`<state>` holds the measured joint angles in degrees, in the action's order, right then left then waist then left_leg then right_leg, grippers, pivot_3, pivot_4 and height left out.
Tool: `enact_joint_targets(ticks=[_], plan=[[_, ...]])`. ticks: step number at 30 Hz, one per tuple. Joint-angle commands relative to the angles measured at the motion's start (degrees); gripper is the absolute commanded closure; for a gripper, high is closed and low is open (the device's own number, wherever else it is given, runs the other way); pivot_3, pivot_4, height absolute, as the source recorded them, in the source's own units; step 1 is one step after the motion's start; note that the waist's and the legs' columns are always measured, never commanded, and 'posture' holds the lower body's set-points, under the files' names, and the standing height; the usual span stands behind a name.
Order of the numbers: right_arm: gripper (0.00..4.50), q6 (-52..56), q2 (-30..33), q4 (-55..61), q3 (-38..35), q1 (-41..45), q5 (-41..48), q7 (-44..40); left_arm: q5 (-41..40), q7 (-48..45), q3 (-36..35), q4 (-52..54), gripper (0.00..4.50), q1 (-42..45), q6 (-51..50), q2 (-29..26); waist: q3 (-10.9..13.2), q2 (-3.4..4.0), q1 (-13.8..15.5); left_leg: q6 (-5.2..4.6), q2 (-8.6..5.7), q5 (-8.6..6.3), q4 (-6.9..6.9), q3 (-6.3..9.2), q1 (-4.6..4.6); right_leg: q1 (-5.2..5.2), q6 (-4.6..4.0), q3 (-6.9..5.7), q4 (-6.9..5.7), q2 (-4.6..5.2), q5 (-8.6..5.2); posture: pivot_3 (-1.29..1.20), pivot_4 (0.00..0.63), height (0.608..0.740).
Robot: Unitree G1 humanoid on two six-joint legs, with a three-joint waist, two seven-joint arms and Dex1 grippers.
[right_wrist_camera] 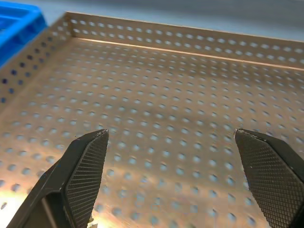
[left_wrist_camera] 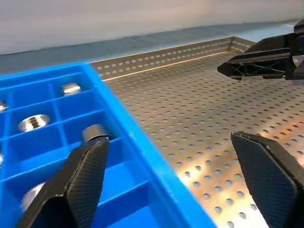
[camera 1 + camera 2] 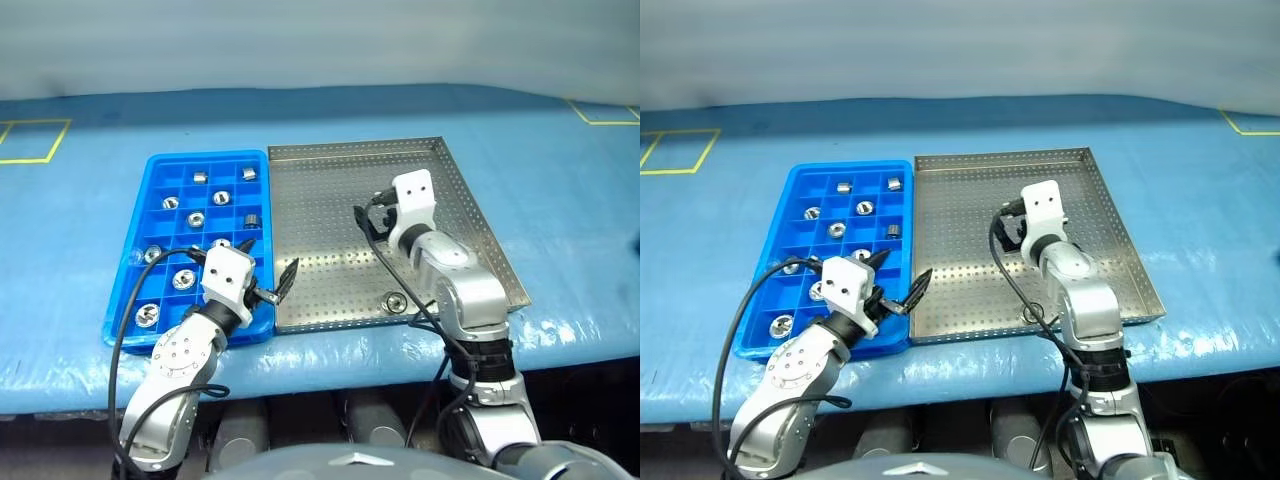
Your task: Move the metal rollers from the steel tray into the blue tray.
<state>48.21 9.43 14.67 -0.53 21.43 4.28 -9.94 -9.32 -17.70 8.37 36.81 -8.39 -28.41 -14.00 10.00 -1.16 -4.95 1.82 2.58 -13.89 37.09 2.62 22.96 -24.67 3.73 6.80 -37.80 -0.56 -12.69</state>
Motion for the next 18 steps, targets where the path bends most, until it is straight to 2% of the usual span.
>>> enact_joint_targets(ticks=[1,8,18], plan=[[0.04,1.24,0.39,4.16,-2.56,-2.28,-0.27,2.1,-1.16,-2.24,1.68,0.25,0.0,1.25,-0.14,-0.93,0.0,0.0,-0.79,0.0,0.0,0.0,0.01,0.0,0.0,0.0,0.0,0.01,0.0,-0.01,0.0,-0.1,0.15,0.74],[0.04,2.46,0.53,6.46,-5.76,-7.94,-0.59,4.88,-1.35,-2.96,3.06,-0.77,0.0,2.45,-0.34,-1.03,0.0,0.0,-2.95,0.0,-0.02,0.0,0.07,-0.08,-0.02,0.03,0.01,0.15,0.01,0.0,0.0,-0.12,0.15,0.74],[0.04,0.63,-2.36,1.42,-9.53,-9.69,0.91,7.25,-1.13,-2.73,3.55,-0.77,0.0,2.08,-0.38,-1.12,0.0,0.0,-3.62,-0.01,-0.02,0.0,0.11,-0.11,-0.05,0.06,-0.01,0.22,0.0,-0.02,-0.01,-0.1,0.15,0.74]])
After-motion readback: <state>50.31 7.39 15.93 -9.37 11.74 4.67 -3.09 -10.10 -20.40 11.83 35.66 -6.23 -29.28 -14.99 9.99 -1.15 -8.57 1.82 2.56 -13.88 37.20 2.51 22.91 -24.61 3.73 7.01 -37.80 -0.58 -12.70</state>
